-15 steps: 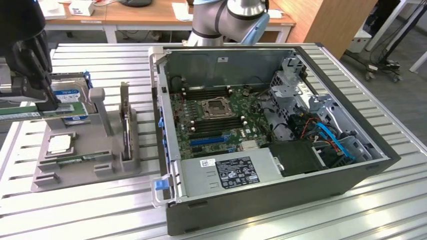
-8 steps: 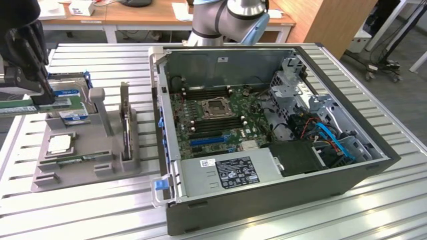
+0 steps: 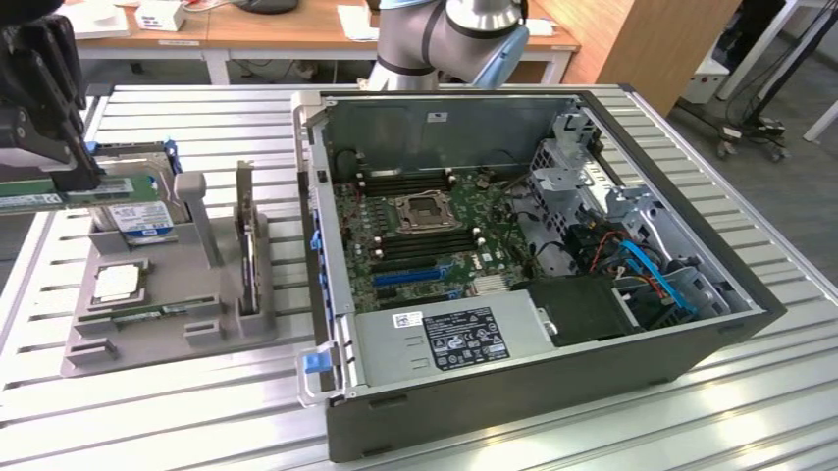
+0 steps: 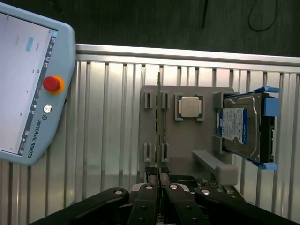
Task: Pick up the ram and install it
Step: 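Pick up the ram and move it above insertion slot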
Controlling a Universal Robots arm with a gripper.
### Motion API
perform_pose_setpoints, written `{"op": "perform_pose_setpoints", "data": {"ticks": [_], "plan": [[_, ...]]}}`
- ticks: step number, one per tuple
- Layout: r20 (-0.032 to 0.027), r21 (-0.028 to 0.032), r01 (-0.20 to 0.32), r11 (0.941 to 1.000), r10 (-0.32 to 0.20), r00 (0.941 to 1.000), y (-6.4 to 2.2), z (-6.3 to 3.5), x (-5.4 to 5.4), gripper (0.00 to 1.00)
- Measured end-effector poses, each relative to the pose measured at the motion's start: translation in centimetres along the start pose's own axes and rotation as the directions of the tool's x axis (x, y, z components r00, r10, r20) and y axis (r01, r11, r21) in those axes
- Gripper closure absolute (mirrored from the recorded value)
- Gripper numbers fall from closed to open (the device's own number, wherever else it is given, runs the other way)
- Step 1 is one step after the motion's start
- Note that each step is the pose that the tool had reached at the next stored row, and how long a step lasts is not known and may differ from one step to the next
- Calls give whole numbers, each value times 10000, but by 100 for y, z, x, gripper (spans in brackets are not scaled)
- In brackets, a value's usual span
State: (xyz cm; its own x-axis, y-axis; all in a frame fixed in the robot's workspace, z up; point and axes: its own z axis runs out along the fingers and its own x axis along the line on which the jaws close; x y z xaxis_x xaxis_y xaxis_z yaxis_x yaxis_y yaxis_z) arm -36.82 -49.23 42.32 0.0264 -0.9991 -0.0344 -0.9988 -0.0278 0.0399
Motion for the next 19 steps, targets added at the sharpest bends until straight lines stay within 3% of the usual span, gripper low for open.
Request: {"op": "perform_pose_setpoints", "data": {"ticks": [8,19], "plan": [[0,0,0,10000,0,10000,5,-121,-4,89],[-2,-1,2,10000,-2,10000,-11,-131,-4,89]]}}
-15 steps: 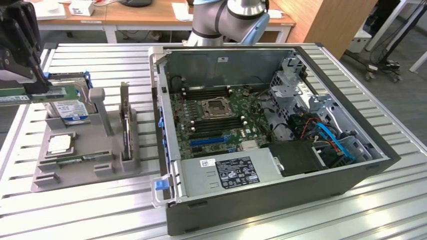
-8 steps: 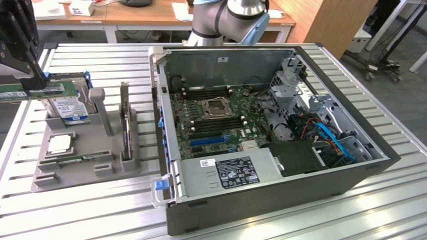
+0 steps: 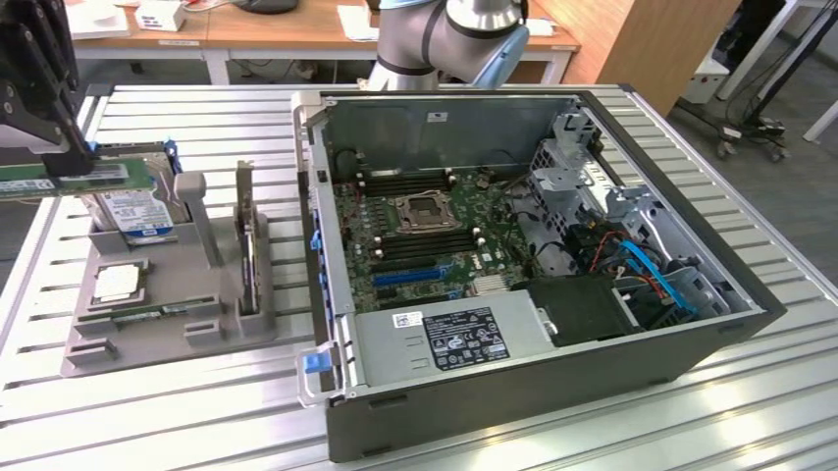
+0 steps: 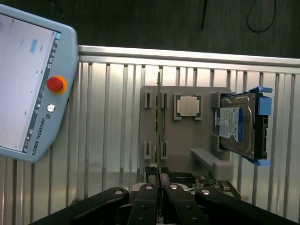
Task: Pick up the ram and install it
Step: 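Pick up the ram and move it above insertion slot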
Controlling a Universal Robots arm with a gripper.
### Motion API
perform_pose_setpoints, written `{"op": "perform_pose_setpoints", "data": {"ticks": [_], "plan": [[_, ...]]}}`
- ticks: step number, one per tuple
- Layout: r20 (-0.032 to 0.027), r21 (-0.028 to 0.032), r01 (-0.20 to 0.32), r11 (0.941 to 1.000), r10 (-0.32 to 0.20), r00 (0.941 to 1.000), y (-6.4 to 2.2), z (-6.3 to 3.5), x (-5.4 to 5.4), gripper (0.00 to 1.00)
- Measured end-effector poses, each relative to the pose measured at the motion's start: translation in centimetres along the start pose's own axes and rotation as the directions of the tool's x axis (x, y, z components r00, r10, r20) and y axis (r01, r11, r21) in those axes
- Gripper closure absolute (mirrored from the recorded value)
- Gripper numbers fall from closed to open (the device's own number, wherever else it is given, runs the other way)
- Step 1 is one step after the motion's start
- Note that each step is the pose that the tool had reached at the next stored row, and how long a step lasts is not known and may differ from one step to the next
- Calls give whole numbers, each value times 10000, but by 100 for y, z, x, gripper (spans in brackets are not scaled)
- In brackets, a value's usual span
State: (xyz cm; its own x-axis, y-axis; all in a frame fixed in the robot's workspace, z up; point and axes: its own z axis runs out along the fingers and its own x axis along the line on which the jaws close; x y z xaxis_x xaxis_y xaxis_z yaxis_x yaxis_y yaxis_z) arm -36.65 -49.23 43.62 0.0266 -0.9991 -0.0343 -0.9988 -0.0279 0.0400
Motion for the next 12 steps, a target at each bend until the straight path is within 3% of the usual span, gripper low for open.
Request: {"op": "perform_pose_setpoints", "data": {"ticks": [12], "plan": [[1,1,-1,10000,1,10000,-120,-4,3,89]]}}
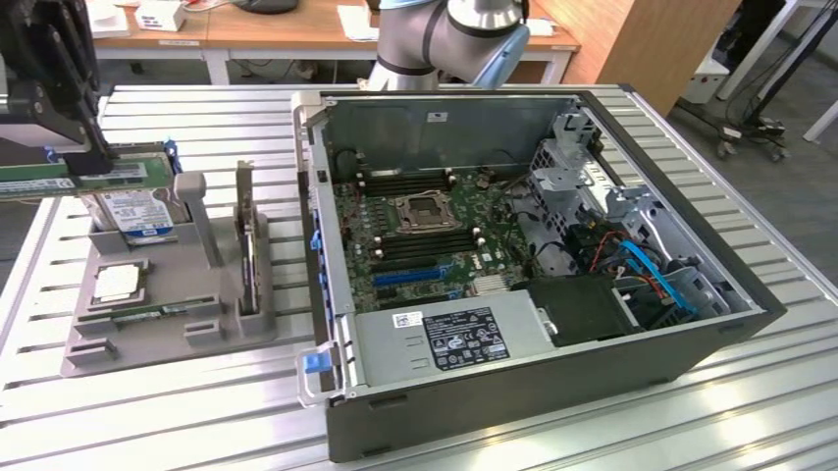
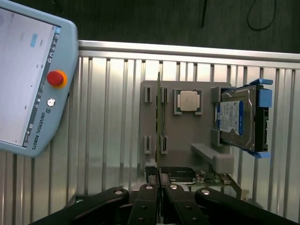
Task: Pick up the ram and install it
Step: 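Pick up the ram and move it above insertion slot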
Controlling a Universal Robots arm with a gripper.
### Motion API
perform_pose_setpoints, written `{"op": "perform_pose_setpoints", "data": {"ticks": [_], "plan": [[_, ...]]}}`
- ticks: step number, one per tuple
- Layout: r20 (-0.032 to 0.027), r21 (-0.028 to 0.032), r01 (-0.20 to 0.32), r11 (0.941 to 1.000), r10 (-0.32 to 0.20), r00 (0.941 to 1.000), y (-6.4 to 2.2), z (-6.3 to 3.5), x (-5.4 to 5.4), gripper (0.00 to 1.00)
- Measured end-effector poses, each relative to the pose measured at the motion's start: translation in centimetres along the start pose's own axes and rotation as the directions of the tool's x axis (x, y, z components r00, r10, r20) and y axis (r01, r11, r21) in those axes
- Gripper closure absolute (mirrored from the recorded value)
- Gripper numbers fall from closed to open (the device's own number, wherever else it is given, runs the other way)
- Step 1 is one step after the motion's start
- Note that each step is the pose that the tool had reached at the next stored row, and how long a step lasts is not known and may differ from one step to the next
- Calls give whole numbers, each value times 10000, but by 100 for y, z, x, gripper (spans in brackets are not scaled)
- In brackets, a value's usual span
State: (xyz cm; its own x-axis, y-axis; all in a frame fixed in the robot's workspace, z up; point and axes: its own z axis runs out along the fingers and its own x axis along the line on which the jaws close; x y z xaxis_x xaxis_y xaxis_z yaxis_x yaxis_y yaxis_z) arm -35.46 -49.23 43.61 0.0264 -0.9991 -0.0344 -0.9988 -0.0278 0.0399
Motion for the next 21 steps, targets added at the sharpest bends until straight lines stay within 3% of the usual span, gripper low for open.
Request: {"op": "perform_pose_setpoints", "data": {"ticks": [13,14,16,21], "plan": [[9,0,0,10000,0,10000,-209,-9,5,89],[11,0,1,10000,-1,10000,-251,-10,7,89],[24,1,1,10000,-1,10000,-432,-18,11,89],[33,0,1,10000,-1,10000,-558,-23,15,89]]}}
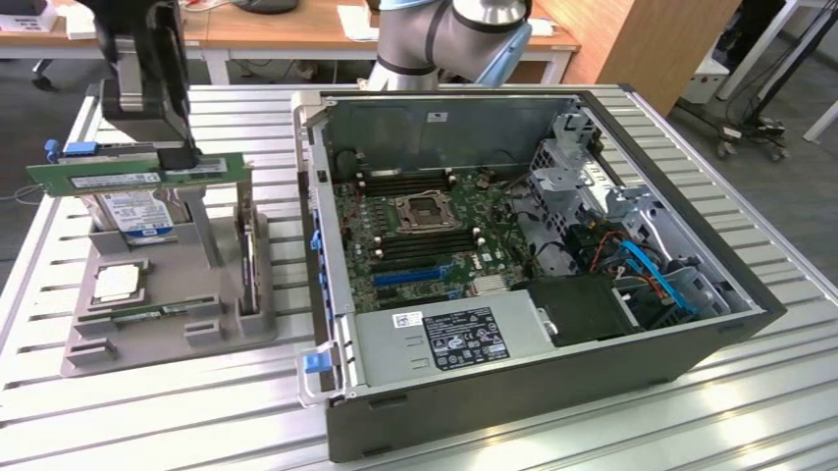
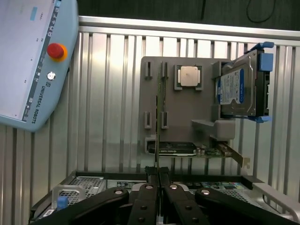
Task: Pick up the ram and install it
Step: 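Pick up the ram and move it above insertion slot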
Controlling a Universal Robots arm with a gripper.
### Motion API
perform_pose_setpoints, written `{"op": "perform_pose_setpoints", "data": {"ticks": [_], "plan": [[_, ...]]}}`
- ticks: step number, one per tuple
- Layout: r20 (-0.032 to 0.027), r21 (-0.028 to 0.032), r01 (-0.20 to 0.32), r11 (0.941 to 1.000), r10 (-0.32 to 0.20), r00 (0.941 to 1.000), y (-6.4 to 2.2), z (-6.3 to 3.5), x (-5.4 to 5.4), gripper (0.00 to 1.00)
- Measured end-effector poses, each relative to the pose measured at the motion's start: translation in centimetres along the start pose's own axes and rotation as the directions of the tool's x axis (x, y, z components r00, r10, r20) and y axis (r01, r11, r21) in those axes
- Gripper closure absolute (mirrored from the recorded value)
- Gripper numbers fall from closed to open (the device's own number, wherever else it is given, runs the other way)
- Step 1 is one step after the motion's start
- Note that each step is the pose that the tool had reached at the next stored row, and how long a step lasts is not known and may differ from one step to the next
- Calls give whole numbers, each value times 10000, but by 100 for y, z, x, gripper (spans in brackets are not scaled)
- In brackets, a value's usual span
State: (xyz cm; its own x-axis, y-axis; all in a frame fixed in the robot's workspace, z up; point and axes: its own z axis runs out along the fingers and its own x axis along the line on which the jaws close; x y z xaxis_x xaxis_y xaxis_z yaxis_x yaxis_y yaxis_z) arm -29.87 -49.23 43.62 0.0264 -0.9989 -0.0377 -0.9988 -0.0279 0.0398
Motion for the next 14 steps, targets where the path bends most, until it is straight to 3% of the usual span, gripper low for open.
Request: {"op": "perform_pose_setpoints", "data": {"ticks": [14], "plan": [[17,1,0,10000,0,10000,-354,-14,9,89]]}}
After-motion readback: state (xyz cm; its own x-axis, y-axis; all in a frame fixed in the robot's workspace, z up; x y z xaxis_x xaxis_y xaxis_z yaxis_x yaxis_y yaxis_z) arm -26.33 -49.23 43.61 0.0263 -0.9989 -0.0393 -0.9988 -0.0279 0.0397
